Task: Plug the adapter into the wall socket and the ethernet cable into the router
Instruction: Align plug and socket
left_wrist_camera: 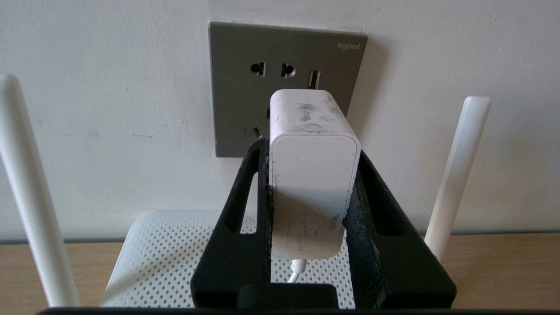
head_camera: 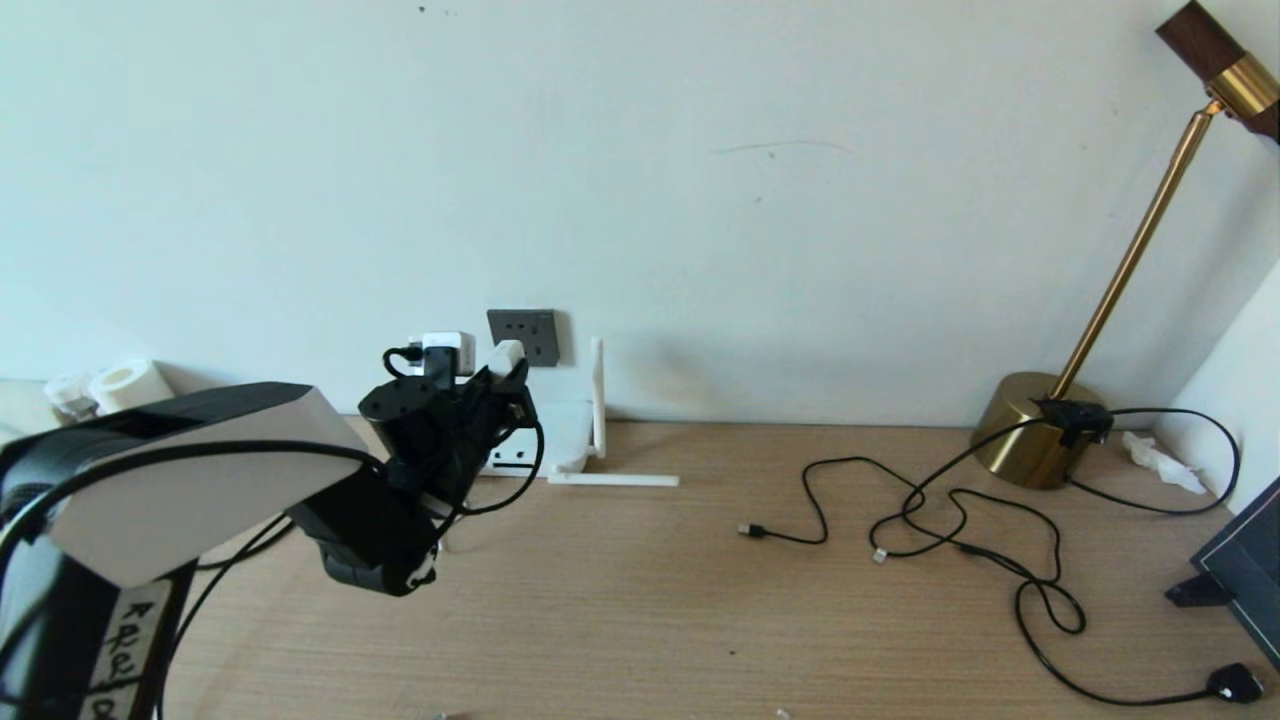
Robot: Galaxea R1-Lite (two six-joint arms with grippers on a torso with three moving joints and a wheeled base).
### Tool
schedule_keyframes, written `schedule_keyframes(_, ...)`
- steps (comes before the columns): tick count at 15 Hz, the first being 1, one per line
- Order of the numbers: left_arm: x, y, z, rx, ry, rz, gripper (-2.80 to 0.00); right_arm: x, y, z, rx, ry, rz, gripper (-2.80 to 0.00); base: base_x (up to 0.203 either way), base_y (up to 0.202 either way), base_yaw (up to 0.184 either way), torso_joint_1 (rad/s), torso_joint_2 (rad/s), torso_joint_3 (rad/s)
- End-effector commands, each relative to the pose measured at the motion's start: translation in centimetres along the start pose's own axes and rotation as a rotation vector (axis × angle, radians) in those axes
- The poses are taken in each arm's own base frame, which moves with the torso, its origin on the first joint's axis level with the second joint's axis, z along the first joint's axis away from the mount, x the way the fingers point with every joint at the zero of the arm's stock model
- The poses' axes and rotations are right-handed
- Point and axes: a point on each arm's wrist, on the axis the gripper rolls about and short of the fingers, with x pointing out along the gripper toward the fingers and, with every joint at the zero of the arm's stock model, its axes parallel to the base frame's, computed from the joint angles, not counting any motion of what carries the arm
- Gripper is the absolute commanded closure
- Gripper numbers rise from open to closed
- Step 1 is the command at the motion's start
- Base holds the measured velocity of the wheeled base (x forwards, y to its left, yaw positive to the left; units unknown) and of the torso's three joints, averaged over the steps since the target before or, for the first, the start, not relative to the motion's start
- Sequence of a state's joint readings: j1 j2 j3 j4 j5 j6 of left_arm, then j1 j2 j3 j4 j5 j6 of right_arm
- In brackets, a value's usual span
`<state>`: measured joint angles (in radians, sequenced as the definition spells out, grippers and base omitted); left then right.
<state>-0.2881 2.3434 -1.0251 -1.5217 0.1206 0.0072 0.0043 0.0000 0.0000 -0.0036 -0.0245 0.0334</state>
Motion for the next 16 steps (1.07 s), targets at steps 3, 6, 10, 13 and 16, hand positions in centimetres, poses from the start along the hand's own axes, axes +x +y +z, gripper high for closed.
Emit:
schedule_keyframes(3, 0.7, 0.5, -0.3, 0.000, -0.020, 0.014, 0.00, 0.0, 0.0, 0.0, 0.000, -0.001, 0.000, 0.00, 0.000, 0.000, 0.000, 0.000, 0.00, 0.000)
schedule_keyframes(6, 1.1, 0.5, -0.6, -0.001, -0.027, 0.015, 0.00, 0.0, 0.0, 0.0, 0.000, -0.001, 0.000, 0.00, 0.000, 0.000, 0.000, 0.000, 0.00, 0.000)
schedule_keyframes(10, 1.6, 0.4, -0.9, -0.003, -0.043, 0.016, 0.00, 0.0, 0.0, 0.0, 0.000, -0.001, 0.000, 0.00, 0.000, 0.000, 0.000, 0.000, 0.00, 0.000)
schedule_keyframes(13, 1.9, 0.4, -1.2, -0.002, -0.046, 0.020, 0.00, 0.0, 0.0, 0.0, 0.000, -0.001, 0.000, 0.00, 0.000, 0.000, 0.000, 0.000, 0.00, 0.000)
schedule_keyframes(16, 2.0, 0.6, -1.3, 0.006, -0.045, 0.029, 0.00, 0.0, 0.0, 0.0, 0.000, -0.001, 0.000, 0.00, 0.000, 0.000, 0.000, 0.000, 0.00, 0.000)
